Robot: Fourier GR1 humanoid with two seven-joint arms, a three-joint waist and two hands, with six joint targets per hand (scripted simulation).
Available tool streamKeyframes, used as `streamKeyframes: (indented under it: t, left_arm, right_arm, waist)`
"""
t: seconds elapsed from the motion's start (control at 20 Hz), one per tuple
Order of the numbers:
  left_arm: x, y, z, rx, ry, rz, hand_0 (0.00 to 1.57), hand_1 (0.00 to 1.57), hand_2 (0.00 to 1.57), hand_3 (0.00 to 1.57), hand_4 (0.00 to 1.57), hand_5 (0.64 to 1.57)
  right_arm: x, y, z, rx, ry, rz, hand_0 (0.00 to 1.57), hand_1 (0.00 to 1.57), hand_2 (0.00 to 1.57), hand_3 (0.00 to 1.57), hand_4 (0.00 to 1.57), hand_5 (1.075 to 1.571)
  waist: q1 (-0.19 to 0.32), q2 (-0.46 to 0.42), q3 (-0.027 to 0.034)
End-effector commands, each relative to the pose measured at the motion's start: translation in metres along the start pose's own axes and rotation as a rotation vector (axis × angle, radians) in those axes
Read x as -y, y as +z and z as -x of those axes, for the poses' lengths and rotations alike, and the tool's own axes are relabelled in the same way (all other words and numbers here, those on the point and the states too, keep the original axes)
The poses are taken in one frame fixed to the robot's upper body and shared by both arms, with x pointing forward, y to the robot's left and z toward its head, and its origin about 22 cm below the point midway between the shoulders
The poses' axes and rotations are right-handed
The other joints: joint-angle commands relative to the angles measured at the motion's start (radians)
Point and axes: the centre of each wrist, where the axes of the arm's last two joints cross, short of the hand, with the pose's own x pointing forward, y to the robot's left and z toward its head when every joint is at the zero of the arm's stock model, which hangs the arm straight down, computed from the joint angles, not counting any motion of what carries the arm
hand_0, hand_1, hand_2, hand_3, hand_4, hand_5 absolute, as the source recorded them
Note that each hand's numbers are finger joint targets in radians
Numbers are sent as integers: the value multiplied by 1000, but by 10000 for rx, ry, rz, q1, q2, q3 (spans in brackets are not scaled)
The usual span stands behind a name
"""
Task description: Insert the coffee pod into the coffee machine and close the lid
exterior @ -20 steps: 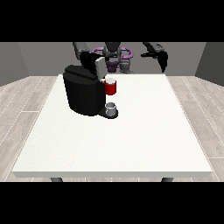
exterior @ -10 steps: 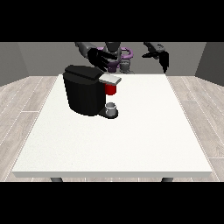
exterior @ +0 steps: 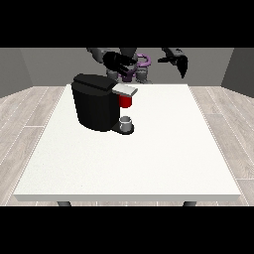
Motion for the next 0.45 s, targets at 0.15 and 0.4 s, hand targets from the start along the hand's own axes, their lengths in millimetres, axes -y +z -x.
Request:
streamKeyframes:
  t: [0.15,0.4]
  left_arm:
    - [-15,25,23,-728,98,-537,0,0,0,0,192,1571]
    - [-6,44,43,-1475,384,-934,0,0,0,0,192,1571]
  right_arm:
    - [-41,43,32,192,-1579,-1120,0,0,0,0,275,1571]
    - [-56,102,73,-957,-2834,-94,0,0,0,0,157,1571]
  waist:
    - [-774,-1304,1]
    - [-1265,-1879,2]
